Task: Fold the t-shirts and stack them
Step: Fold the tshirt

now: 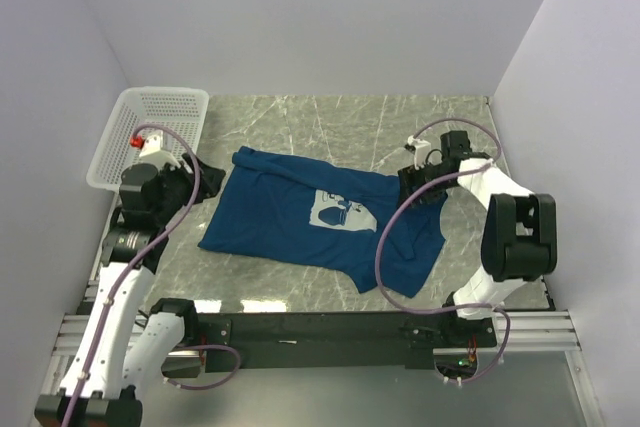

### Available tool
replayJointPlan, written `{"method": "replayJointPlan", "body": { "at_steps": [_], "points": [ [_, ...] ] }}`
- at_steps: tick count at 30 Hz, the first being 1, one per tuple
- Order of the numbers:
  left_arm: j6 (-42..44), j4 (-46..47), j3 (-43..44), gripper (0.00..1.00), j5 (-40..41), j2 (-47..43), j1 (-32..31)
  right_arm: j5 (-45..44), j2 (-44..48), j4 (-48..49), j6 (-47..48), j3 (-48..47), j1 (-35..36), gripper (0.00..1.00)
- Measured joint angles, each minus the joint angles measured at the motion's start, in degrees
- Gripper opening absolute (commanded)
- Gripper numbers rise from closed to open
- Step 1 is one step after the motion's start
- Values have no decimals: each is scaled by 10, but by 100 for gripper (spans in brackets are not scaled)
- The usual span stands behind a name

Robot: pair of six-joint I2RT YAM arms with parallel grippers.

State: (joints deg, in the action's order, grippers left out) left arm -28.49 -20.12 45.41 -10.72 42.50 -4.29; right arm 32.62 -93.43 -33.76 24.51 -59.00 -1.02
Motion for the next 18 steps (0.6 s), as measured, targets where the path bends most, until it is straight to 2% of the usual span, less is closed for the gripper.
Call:
{"method": "replayJointPlan", "body": {
  "at_steps": [5,11,14,18],
  "points": [
    [9,-33,-21,65,0,-47,0,-17,-58,4,-12,-34,3,66],
    [13,-49,-31,65,0,-65,0,-24,-84,-5,-15,-36,24,59],
    [14,-49,-31,65,0,-65,0,-24,-84,-6,-13,-36,32,51],
    [15,-49,-31,65,0,-67,0,-22,-84,-15,-9,-36,35,32]
  ]
}}
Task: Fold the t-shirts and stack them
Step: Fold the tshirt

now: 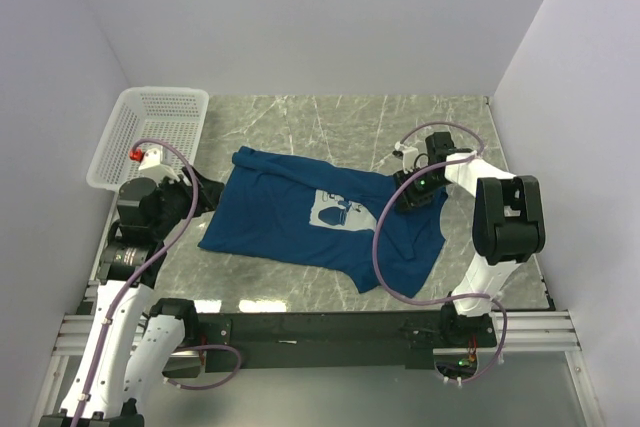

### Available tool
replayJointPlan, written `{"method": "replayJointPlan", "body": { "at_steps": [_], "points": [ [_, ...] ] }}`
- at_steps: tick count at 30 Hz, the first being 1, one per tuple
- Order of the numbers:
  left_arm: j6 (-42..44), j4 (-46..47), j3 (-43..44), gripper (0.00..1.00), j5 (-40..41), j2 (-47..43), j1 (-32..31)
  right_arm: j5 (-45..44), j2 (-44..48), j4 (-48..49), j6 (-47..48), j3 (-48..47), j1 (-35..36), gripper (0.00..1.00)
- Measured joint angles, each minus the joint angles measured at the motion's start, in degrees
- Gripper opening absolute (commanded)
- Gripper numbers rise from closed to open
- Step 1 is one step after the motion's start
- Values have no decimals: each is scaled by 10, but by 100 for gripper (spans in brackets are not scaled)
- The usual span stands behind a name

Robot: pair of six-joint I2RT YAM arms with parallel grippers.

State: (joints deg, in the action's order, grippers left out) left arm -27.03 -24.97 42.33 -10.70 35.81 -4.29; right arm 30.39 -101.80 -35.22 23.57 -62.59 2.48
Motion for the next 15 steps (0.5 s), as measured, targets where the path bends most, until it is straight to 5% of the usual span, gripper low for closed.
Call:
{"method": "replayJointPlan", "body": {
  "at_steps": [5,9,15],
  "points": [
    [0,1,-5,66,0,-3,0,-3,5,-8,7,0,2,20],
    [0,0,-9,65,0,-3,0,-8,31,-14,16,2,5,0],
    [0,1,-9,65,0,-3,0,9,97,-31,42,23,51,1]
  ]
}}
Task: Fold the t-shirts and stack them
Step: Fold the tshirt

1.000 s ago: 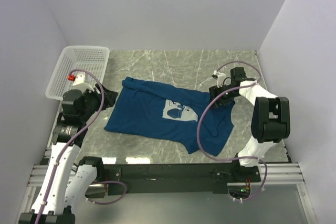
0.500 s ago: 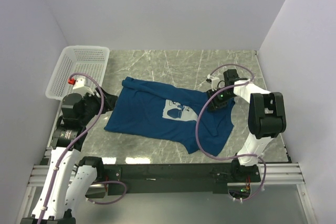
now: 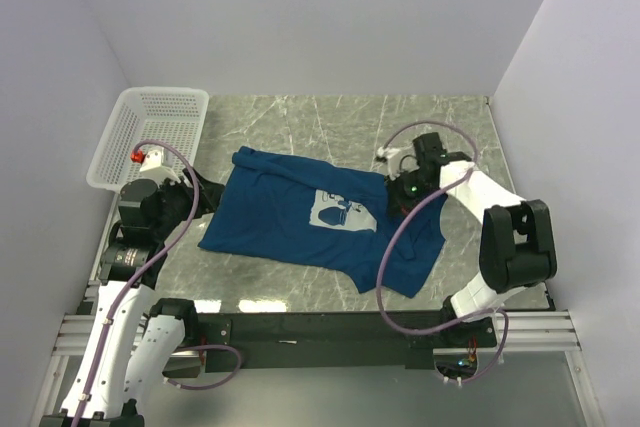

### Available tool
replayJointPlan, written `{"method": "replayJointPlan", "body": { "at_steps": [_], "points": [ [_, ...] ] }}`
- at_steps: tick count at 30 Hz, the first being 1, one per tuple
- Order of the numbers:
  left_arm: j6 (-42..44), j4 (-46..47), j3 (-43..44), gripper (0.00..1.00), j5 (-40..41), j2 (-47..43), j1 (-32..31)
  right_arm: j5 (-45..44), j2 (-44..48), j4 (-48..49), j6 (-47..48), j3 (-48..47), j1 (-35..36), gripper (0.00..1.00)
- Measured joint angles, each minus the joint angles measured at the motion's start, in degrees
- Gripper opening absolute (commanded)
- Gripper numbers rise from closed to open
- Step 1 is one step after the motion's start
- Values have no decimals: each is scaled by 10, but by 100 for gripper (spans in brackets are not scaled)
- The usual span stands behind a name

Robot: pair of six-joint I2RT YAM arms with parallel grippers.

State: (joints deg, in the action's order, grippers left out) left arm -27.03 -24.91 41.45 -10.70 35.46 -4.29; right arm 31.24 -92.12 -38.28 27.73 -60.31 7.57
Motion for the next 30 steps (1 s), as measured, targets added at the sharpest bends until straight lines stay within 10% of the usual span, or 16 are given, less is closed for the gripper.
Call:
{"method": "replayJointPlan", "body": {
  "at_steps": [2,6,9,20,30],
  "points": [
    [0,0,0,65,0,0,0,16,15,-16,15,9,35,7],
    [0,0,0,65,0,0,0,50,23,-55,57,19,128,62],
    [0,0,0,66,0,0,0,61,24,-83,78,22,175,72],
    [-42,43,-12,61,-40,81,0,57,75,-70,52,-26,11,68],
    [-127,131,-63,54,-136,204,-8,6,90,-70,114,75,53,69]
  ]
}}
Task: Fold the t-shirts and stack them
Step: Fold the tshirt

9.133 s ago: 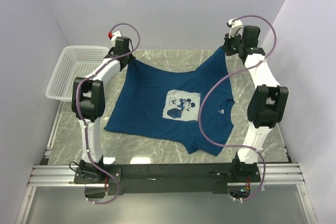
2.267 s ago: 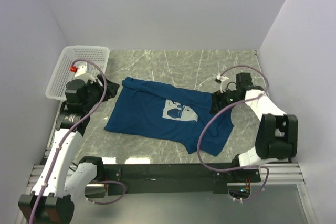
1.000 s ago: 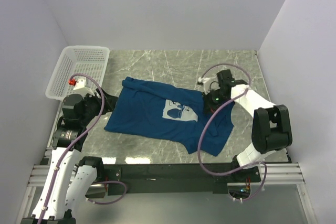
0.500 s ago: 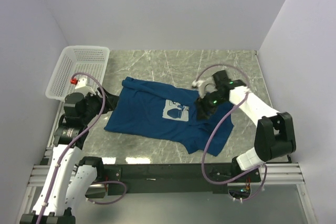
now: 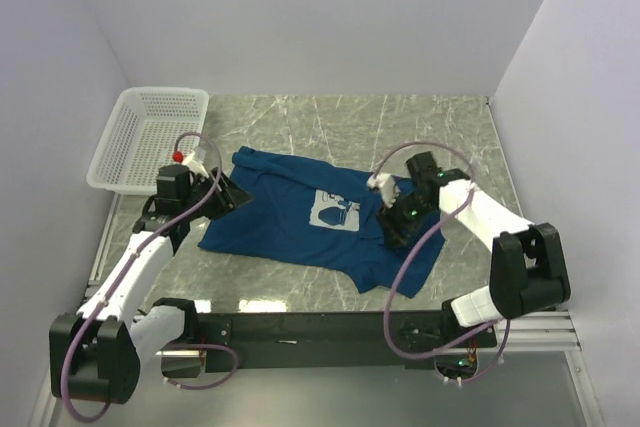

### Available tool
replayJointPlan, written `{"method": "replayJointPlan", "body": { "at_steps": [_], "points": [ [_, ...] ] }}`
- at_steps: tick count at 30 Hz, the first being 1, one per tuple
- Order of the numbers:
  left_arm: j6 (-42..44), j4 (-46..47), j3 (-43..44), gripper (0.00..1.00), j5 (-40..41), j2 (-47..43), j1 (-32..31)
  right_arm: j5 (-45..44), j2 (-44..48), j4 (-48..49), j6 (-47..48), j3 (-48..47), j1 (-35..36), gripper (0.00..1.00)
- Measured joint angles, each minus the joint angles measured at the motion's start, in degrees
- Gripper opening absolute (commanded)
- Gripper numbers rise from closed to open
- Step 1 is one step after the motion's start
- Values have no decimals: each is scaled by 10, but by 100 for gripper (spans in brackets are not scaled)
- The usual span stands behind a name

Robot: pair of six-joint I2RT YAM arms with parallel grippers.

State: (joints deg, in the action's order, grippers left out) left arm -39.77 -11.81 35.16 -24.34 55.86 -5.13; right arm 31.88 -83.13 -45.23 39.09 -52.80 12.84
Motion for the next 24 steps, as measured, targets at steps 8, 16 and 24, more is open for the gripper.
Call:
{"method": "replayJointPlan", "body": {
  "at_steps": [8,16,24],
  "points": [
    [-12,-1,-22,55,-13,0,-25,-100,6,55,-92,-13,187,63],
    [-3,-43,-20,56,-3,-75,-25,-246,-73,120,-190,-28,251,63],
    [-3,-57,-20,56,-2,-90,-25,-307,-92,139,-222,-29,276,52]
  ]
}}
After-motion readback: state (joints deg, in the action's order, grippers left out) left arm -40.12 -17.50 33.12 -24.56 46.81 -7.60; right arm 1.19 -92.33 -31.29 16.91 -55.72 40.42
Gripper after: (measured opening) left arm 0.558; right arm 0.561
